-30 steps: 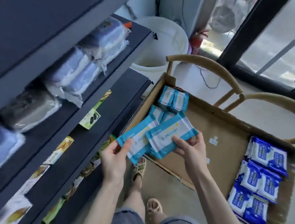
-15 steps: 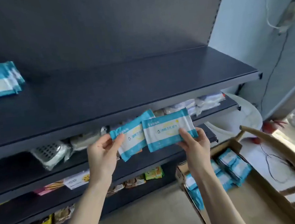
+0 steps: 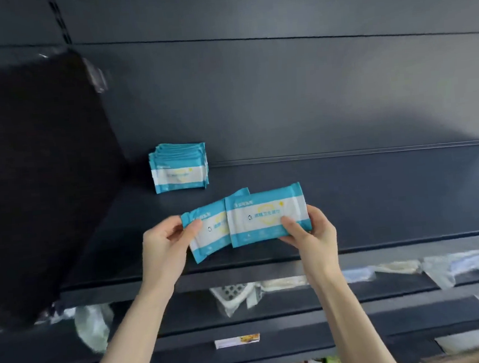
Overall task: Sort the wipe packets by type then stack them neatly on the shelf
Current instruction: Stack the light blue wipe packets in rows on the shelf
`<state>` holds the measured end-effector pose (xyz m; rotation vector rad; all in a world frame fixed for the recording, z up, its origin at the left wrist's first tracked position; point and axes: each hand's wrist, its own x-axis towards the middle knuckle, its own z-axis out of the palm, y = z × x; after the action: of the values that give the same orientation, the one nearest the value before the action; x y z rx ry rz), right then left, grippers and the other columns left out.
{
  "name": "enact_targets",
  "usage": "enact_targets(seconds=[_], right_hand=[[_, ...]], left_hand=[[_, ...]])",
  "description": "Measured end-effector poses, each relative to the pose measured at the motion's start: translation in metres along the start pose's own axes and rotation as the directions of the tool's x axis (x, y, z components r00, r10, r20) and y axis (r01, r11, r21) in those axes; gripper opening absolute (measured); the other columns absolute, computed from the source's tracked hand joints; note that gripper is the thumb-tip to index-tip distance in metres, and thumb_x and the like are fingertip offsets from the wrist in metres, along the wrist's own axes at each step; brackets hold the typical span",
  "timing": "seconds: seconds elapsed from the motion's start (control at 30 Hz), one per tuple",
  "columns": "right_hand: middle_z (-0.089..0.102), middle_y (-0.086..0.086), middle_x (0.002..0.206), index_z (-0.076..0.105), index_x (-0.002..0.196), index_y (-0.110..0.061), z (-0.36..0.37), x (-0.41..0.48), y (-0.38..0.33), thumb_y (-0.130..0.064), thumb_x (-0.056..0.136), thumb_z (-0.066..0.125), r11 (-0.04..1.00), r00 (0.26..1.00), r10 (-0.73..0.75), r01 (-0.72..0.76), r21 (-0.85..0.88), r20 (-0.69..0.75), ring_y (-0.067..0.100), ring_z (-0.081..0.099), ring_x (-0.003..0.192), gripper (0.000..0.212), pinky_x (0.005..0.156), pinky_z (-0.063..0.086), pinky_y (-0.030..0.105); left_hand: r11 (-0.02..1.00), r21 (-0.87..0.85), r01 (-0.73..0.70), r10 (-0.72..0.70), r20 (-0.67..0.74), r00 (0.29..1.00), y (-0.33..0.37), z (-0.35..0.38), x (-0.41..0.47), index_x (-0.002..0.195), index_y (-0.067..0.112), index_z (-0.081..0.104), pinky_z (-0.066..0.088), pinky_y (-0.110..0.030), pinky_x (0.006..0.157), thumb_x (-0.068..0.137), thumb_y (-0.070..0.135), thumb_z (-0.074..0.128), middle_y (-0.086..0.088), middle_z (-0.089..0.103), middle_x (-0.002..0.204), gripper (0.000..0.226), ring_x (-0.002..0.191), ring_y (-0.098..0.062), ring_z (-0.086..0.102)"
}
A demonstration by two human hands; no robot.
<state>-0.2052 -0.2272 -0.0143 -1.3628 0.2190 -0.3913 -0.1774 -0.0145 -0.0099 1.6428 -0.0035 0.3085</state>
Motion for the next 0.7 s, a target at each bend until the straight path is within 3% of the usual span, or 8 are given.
enact_targets(seconds=[0.13, 0.27, 0.4, 0.5, 0.57, 0.63, 0.7], right_hand=[[0.068, 0.007, 0.101, 0.053, 0.096, -0.009, 0.05, 0.025, 0.009, -0.002, 0.087, 0.063, 0.999, 0.998, 0.046, -0.045, -0.024, 0.039, 0.014, 0.07, 0.089, 0.016, 0.066, 0.057, 0.025], [0.068, 0.01, 0.101, 0.051, 0.093, -0.007, 0.09, 0.054, 0.018, -0.002, 0.088, 0.063, 0.993, 0.988, 0.109, -0.105, -0.048, 0.106, 0.015, 0.07, 0.086, 0.014, 0.065, 0.058, 0.028], [0.069, 0.011, 0.102, 0.054, 0.096, -0.006, 0.118, 0.08, 0.027, -0.008, 0.088, 0.065, 0.982, 0.974, 0.168, -0.152, -0.111, 0.152, 0.02, 0.069, 0.091, 0.014, 0.08, 0.058, 0.035], [0.069, 0.007, 0.099, 0.052, 0.098, -0.007, 0.134, 0.094, 0.032, -0.008, 0.089, 0.064, 0.979, 0.957, 0.195, -0.177, -0.1, 0.215, 0.015, 0.07, 0.085, 0.014, 0.072, 0.058, 0.029], [0.068, 0.009, 0.099, 0.051, 0.096, -0.008, 0.142, 0.103, 0.036, -0.007, 0.089, 0.064, 0.981, 0.957, 0.184, -0.164, -0.103, 0.225, 0.017, 0.069, 0.085, 0.015, 0.07, 0.059, 0.029], [0.067, 0.012, 0.099, 0.05, 0.093, -0.009, 0.149, 0.112, 0.041, -0.007, 0.088, 0.065, 0.98, 0.96, 0.166, -0.135, -0.147, 0.225, 0.021, 0.069, 0.087, 0.016, 0.072, 0.059, 0.032], [0.067, 0.014, 0.1, 0.05, 0.091, -0.01, 0.156, 0.121, 0.046, -0.008, 0.086, 0.068, 0.971, 0.961, 0.145, -0.093, -0.219, 0.236, 0.023, 0.069, 0.09, 0.019, 0.075, 0.059, 0.036]], left_hand=[[0.998, 0.018, 0.057, -0.057, 0.006, 0.998, -0.011, -0.03, 0.049, 0.082, 0.012, 0.069, 0.055, -0.036, 0.071, 0.087, 0.01, 0.065, 0.003, 0.073, 0.081, 0.007, 0.08, -0.009, 0.069], [0.99, -0.043, 0.135, -0.134, 0.03, 0.991, -0.018, -0.042, 0.091, 0.089, 0.017, 0.068, 0.056, -0.035, 0.079, 0.091, 0.011, 0.06, 0.0, 0.072, 0.092, 0.01, 0.089, -0.016, 0.069], [0.971, -0.122, 0.205, -0.201, 0.044, 0.979, -0.024, -0.045, 0.119, 0.095, 0.017, 0.066, 0.055, -0.032, 0.08, 0.094, 0.014, 0.055, -0.004, 0.071, 0.098, 0.012, 0.088, -0.014, 0.068], [0.948, -0.189, 0.258, -0.256, 0.032, 0.966, -0.027, -0.045, 0.132, 0.107, 0.012, 0.063, 0.054, -0.028, 0.078, 0.098, 0.018, 0.05, -0.002, 0.069, 0.097, 0.017, 0.087, -0.011, 0.066], [0.93, -0.214, 0.298, -0.295, 0.048, 0.954, -0.032, -0.046, 0.141, 0.115, 0.008, 0.061, 0.053, -0.035, 0.087, 0.098, 0.028, 0.049, -0.006, 0.07, 0.104, 0.029, 0.097, -0.017, 0.067], [0.95, -0.162, 0.268, -0.258, 0.083, 0.963, -0.034, -0.045, 0.147, 0.113, 0.004, 0.061, 0.051, -0.037, 0.091, 0.093, 0.032, 0.056, -0.008, 0.07, 0.106, 0.034, 0.102, -0.02, 0.066], [0.983, -0.054, 0.175, -0.17, 0.092, 0.981, -0.033, -0.041, 0.155, 0.108, 0.005, 0.062, 0.055, -0.027, 0.083, 0.086, 0.019, 0.067, -0.004, 0.07, 0.102, 0.026, 0.098, -0.016, 0.067]])
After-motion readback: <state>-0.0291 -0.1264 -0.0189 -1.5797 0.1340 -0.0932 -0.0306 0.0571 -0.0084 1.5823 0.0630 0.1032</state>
